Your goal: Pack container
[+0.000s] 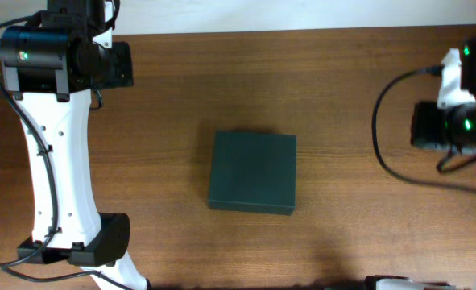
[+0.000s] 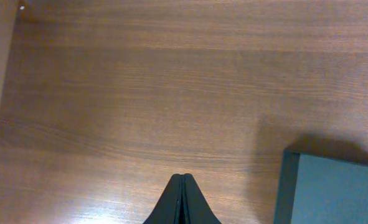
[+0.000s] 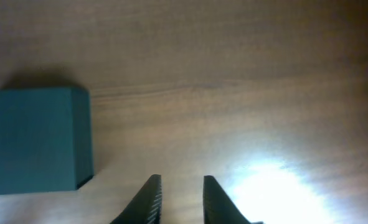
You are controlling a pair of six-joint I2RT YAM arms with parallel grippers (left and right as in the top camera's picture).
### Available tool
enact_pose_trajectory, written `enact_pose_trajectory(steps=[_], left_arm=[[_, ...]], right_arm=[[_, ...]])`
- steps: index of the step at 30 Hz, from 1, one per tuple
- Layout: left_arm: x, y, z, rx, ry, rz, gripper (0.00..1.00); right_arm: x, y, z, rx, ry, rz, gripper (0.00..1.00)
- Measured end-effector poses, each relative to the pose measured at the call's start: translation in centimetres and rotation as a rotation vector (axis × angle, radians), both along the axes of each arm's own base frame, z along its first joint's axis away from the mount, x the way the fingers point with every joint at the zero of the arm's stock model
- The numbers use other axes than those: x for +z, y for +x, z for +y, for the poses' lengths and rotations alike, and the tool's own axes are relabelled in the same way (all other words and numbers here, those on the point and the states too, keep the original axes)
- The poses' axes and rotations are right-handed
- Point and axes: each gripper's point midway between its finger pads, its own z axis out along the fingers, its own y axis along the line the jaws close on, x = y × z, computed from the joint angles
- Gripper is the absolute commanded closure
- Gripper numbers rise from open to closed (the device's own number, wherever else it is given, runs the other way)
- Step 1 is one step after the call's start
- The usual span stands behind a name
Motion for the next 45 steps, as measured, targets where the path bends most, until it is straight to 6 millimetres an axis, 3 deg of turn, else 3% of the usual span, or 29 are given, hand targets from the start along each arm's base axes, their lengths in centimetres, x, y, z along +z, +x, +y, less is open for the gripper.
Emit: enact_pose_trajectory(steps=[4, 7, 10, 11, 13, 14, 15, 17, 45], left_arm=[[-0.1, 0.0, -0.2, -0.007, -0.011, 0.002, 0.98], [-0.3, 0.0, -0.3, -0.009, -0.014, 0.011, 0.96], [-0.8, 0.0, -0.3, -0.008, -0.011, 0.029, 0.73], [-1.0, 0.0, -0.2, -0.009, -0.008, 0.035, 0.71], [-1.2, 0.0, -0.2, 0.0, -0.009, 0.041, 0.65], [-1.2, 0.0, -0.2, 0.0, -0.007, 0.042, 0.58], [-1.2, 0.0, -0.2, -0.001, -0.006, 0.042, 0.45], [-1.2, 0.0, -0.1, -0.001, -0.005, 0.042, 0.01], [-1.2, 0.0, -0.2, 0.004, -0.009, 0.041, 0.01]], right_arm=[[0.5, -2.7, 0.4, 0.008, 0.011, -0.039, 0.59], [0.5, -4.1, 0.6, 0.007, 0.016, -0.056, 0.41], [0.4, -4.7, 0.6, 0.005, 0.018, -0.061, 0.12], [0.4, -4.7, 0.6, 0.006, 0.019, -0.061, 0.04], [0.4, -4.7, 0.6, 0.008, 0.018, -0.057, 0.01], [0.3, -4.7, 0.6, 0.011, 0.016, -0.054, 0.01], [0.2, -4.6, 0.6, 0.012, 0.015, -0.052, 0.01], [0.2, -4.6, 0.6, 0.012, 0.016, -0.051, 0.01], [0.2, -4.6, 0.6, 0.012, 0.016, -0.051, 0.01]])
